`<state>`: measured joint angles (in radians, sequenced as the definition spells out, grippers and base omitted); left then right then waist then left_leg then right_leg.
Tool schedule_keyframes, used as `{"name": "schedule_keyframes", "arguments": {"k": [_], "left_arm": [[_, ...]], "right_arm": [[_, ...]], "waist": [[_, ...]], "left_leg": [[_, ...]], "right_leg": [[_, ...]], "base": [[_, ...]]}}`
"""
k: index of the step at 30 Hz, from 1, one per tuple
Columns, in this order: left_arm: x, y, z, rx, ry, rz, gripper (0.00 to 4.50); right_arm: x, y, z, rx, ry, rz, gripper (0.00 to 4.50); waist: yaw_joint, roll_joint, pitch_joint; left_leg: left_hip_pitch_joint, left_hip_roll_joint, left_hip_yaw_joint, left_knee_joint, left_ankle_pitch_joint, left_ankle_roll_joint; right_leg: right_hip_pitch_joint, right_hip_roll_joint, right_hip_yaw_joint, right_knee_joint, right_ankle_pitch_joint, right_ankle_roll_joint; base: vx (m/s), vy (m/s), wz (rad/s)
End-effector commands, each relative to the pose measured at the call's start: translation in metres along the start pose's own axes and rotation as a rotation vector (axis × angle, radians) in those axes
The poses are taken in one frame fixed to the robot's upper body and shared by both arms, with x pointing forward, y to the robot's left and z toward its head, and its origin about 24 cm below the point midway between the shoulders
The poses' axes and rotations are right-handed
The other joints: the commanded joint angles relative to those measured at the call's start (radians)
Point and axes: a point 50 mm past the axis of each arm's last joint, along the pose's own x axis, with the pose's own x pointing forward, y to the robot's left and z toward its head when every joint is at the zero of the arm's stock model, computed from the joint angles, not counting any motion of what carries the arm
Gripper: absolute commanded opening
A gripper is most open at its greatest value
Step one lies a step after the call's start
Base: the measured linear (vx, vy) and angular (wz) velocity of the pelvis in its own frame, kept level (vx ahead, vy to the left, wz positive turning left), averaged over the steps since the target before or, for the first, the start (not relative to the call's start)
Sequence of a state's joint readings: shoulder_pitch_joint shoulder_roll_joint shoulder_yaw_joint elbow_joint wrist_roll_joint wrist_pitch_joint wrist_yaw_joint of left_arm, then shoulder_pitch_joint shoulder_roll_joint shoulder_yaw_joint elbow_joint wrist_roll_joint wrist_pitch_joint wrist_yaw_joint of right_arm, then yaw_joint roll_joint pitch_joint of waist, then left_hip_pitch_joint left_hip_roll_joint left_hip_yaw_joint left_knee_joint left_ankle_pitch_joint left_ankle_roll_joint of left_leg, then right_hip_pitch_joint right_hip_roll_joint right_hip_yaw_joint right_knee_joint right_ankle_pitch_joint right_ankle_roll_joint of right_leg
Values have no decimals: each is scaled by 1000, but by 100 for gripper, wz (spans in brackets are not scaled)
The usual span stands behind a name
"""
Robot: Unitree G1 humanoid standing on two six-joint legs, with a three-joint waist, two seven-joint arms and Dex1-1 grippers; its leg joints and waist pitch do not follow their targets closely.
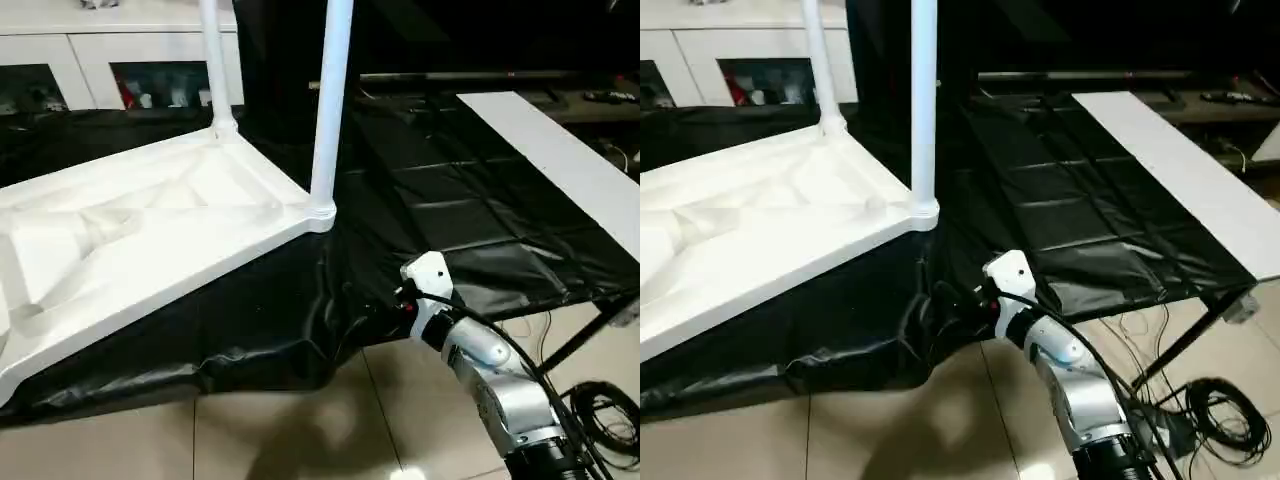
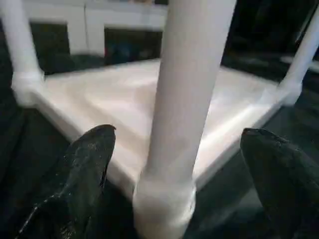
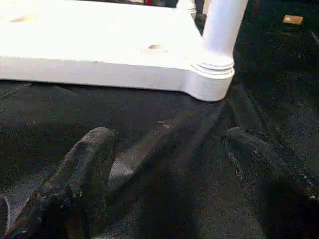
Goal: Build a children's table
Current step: Rotate table base
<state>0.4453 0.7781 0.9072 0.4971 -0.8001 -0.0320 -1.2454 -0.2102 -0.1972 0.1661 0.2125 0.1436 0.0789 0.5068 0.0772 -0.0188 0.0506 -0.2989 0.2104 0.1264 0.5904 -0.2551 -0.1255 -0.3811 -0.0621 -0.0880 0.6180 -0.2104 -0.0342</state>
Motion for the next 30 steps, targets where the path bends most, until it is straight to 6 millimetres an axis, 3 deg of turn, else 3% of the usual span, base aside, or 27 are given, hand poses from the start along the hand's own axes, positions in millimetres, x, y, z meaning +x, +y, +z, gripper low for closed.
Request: {"name": "schedule_keyframes", "arguments": {"k": [1, 5, 6, 7, 8, 11, 16, 19, 21, 22, 23, 25, 26, 27, 28, 29, 30], "left_arm": [[13, -2, 15, 21, -62, -32, 448], [52, -22, 32, -6, -178, -146, 448], [62, -32, 36, -20, -194, -189, 448], [62, -32, 36, -20, -194, -189, 448], [85, -58, 42, -59, -210, -301, 448], [102, -82, 42, -89, -191, -403, 448], [126, -123, 34, -124, -127, -548, 448], [133, -139, 33, -137, -103, -603, 448], [143, -153, 33, -139, -105, -639, 448], [150, -162, 33, -137, -107, -659, 448], [150, -162, 33, -137, -107, -659, 448], [172, -192, 37, -141, -141, -746, 448], [176, -198, 38, -147, -150, -768, 448], [184, -206, 39, -137, -165, -788, 448], [190, -213, 40, -130, -181, -806, 448], [195, -217, 41, -124, -190, -816, 448], [195, -217, 41, -124, -190, -816, 448]], "right_arm": [[4, -3, 5, -23, -12, -6, 384], [7, -4, 3, -24, -9, -16, 384], [8, -4, 3, -22, -9, -15, 384], [8, -4, 3, -22, -9, -15, 384], [11, -4, 2, -16, -9, -10, 384], [15, -2, 2, 17, -17, 36, 384], [2, 27, 18, 163, -82, 514, 384], [-5, 30, 20, 149, -51, 636, 384], [-3, 26, 17, 119, -21, 640, 384], [-2, 22, 16, 107, -10, 629, 384], [-2, 22, 16, 107, -10, 629, 384], [6, 11, 13, 67, 25, 542, 384], [10, 7, 11, 45, 47, 492, 384], [16, -1, 7, 8, 89, 391, 384], [22, -10, 3, -29, 127, 284, 384], [26, -15, 0, -52, 150, 219, 384], [26, -15, 0, -52, 150, 219, 384]], "waist": [[6, 34, -28], [15, 37, -34], [16, 43, -35], [14, 36, -34], [15, 40, -34], [14, 42, -36], [20, 39, -38], [25, 35, -39], [28, 34, -39], [26, 26, -38], [28, 31, -39], [31, 25, -40], [32, 26, -41], [38, 20, -41], [37, 20, -44], [34, 18, -43], [33, 16, -43]], "left_leg": [[-19, 25, 15, -95, -221, 40], [-20, 22, 19, -89, -198, 26], [-20, 25, 17, -89, -205, 20], [-22, 20, 19, -88, -204, 24], [-23, 18, 18, -88, -197, 24], [-18, 19, 23, -85, -216, 14], [-28, 19, 21, -78, -179, 54], [-31, 17, 23, -74, -150, 56], [-25, 15, 25, -73, -158, 43], [-26, 13, 25, -74, -160, 37], [-21, 12, 25, -74, -165, 29], [-19, 13, 26, -74, -148, 22], [-13, 14, 28, -74, -148, 14], [0, 13, 35, -72, -160, -1], [-7, 10, 36, -72, -145, -17], [-22, 6, 32, -75, -156, -27], [-25, 6, 32, -75, -159, -30]], "right_leg": [[38, -74, 68, -70, -179, -200], [41, -71, 68, -57, -125, -221], [42, -73, 67, -54, -120, -225], [42, -69, 67, -59, -125, -224], [43, -68, 67, -59, -124, -220], [37, -64, 67, -55, -126, -233], [50, -56, 70, -52, -98, -217], [47, -57, 70, -55, -132, -205], [40, -58, 72, -60, -180, -199], [41, -59, 73, -63, -205, -194], [35, -58, 74, -65, -228, -189], [34, -58, 76, -64, -233, -180], [29, -58, 75, -66, -239, -181], [17, -58, 76, -72, -250, -184], [23, -57, 78, -64, -220, -188], [35, -55, 76, -59, -237, -171], [37, -56, 77, -62, -256, -157]], "base": [[0, 0, 0], [0, 0, 0], [0, 0, 0], [0, 0, 0], [0, 0, 0], [0, 0, 0], [0, 0, 0], [0, 0, 0], [0, 0, 0], [0, 0, 0], [0, 0, 0], [0, 0, 0], [0, 0, 0], [0, 0, 0], [0, 0, 0], [0, 0, 0], [0, 0, 0]]}}
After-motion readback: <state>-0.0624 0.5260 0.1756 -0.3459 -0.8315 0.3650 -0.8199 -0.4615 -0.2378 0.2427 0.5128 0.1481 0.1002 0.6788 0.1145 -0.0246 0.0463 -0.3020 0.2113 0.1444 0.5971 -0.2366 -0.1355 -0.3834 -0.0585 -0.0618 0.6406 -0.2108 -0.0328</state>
